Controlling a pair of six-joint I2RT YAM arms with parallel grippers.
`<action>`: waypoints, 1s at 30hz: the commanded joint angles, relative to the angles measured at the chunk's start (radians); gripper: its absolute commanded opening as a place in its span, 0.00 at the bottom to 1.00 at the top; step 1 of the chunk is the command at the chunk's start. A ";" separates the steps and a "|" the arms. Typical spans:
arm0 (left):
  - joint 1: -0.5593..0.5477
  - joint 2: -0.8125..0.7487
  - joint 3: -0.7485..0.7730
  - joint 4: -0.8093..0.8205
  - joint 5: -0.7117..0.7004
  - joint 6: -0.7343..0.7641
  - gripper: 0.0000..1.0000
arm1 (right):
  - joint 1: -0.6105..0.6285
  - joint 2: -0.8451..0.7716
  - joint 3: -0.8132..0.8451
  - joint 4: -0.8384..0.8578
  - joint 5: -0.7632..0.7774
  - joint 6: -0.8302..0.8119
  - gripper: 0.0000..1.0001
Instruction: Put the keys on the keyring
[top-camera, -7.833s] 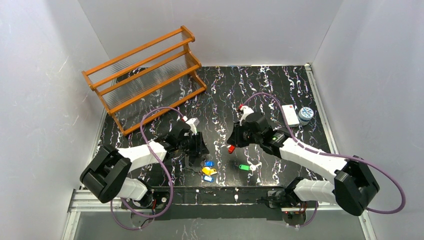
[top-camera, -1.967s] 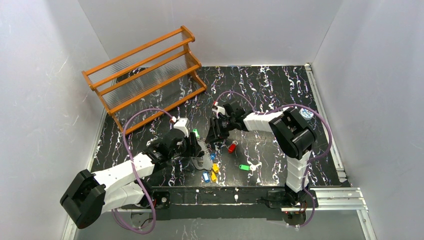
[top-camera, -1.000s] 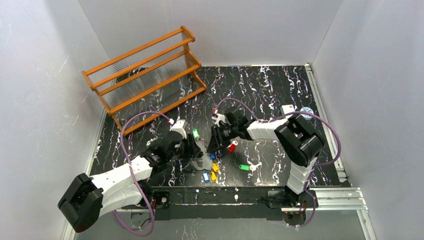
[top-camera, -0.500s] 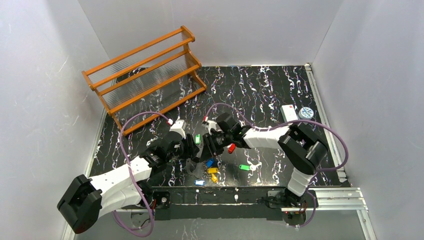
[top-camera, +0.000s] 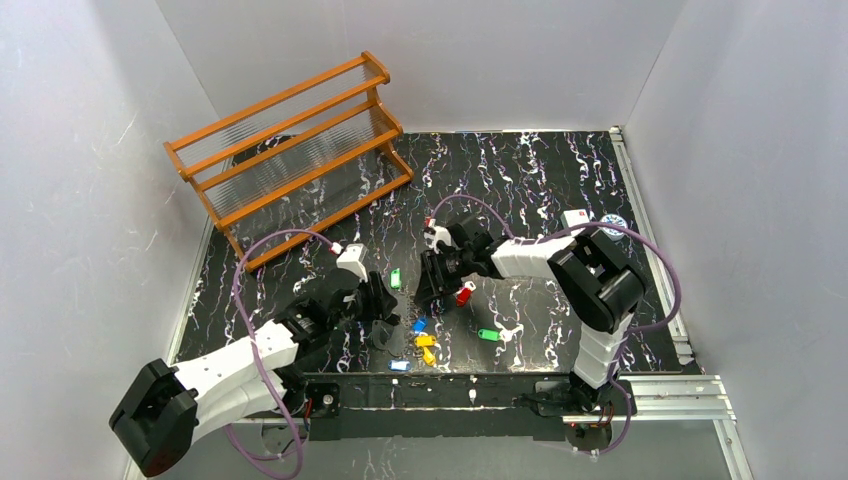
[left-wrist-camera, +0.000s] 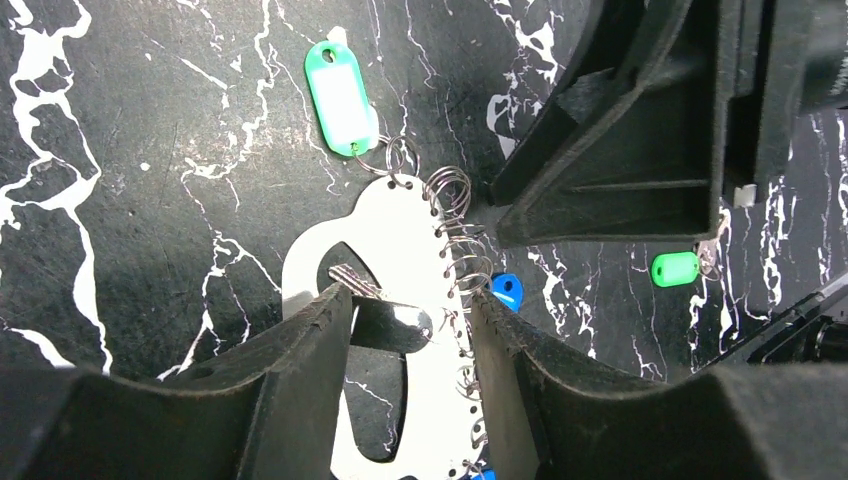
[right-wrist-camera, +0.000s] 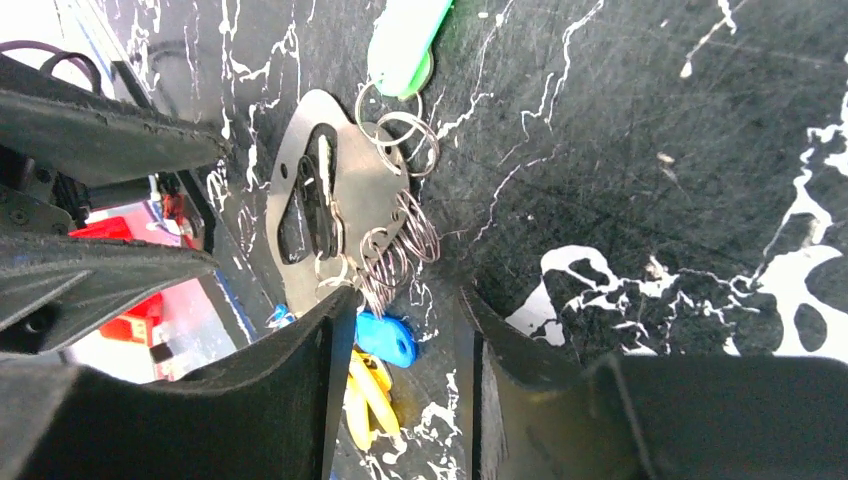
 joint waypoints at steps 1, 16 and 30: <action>-0.005 -0.044 -0.029 0.056 0.013 -0.021 0.45 | 0.002 0.039 0.067 -0.013 0.011 -0.022 0.49; -0.005 -0.027 -0.036 0.073 0.019 -0.022 0.45 | 0.003 0.022 0.073 -0.022 -0.007 -0.034 0.44; -0.005 -0.019 -0.036 0.075 0.020 -0.022 0.45 | 0.037 0.003 0.109 -0.076 0.011 -0.053 0.30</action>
